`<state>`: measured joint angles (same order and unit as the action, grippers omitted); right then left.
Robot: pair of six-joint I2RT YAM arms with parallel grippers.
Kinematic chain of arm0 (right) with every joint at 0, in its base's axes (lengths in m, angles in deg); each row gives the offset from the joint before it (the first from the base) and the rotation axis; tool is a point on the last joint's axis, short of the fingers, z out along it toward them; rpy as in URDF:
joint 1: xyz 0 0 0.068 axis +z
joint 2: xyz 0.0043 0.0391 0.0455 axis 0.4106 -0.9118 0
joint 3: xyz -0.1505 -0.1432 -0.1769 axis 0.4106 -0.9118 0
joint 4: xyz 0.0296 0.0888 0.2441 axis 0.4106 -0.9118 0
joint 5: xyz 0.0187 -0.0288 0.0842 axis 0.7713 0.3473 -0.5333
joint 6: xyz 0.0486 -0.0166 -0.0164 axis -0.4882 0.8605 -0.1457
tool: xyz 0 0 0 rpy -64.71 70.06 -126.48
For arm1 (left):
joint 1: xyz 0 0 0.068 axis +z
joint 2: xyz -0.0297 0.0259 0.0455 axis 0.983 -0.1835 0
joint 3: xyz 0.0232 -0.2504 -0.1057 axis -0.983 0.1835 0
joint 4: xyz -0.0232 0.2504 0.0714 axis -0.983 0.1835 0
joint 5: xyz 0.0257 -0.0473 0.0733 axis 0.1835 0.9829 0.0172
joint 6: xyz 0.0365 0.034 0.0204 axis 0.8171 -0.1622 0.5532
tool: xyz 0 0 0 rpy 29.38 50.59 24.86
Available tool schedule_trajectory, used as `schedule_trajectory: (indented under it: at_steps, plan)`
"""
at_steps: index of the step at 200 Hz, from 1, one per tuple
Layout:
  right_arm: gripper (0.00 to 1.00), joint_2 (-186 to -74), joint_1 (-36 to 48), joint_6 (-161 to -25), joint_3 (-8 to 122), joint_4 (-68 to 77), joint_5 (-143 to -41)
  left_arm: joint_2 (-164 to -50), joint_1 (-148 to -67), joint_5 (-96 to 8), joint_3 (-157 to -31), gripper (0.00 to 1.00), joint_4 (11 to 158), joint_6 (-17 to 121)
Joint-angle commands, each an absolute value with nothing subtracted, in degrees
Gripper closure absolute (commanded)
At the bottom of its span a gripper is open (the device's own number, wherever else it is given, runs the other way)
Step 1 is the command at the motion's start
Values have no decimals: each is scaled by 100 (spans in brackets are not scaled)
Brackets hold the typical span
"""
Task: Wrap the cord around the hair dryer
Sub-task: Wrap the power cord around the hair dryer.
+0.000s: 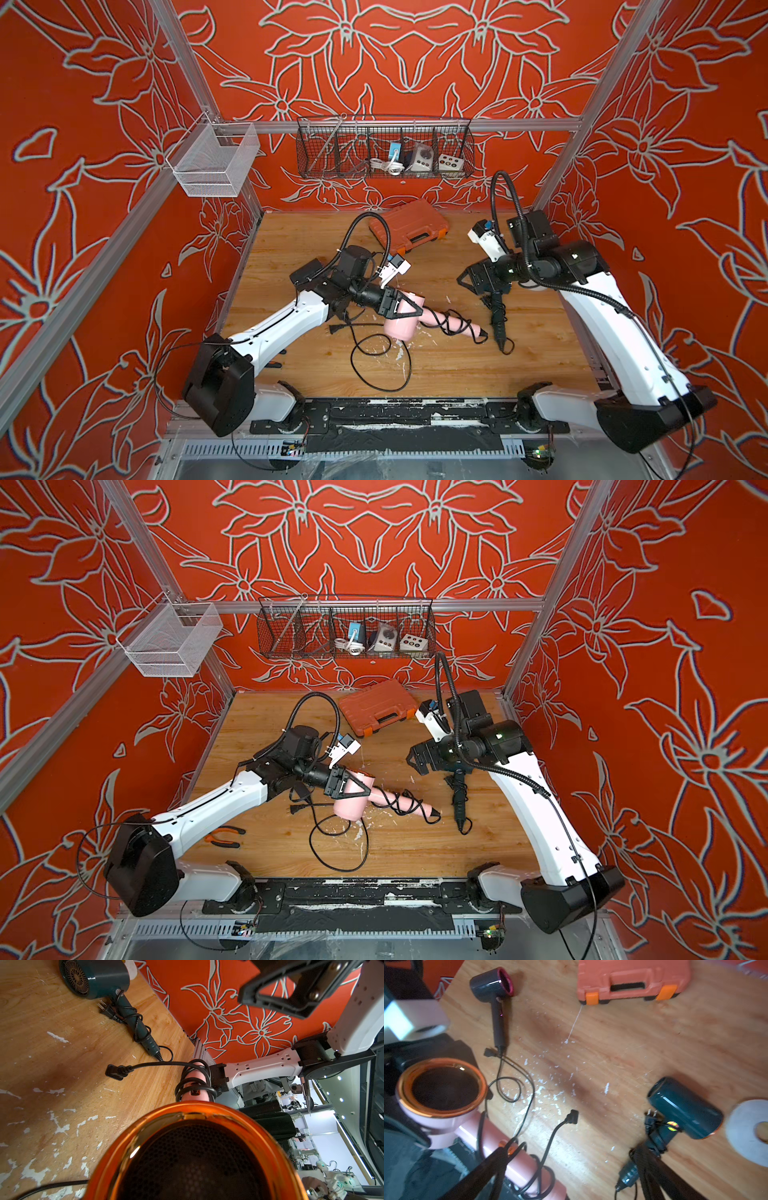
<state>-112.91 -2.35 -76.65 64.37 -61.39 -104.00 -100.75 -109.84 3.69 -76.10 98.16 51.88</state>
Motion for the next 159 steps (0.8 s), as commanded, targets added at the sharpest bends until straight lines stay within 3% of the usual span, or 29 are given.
schedule_trajectory:
  at_steps: [1, 64, 159]
  plan:
    - [1, -11155, -227, -7909, 5948, -6226, -11412, -9779, -10971, 573, -7849, 100, 9832, 5470]
    - [1, -10881, -206, -8241, 4457, -4864, -12612, -9641, -10967, 660, -7839, 100, 9790, 5394]
    - [1, -10815, -34, -7952, 4169, -4632, -13238, -9678, -10966, 749, -7849, 100, 9638, 5270]
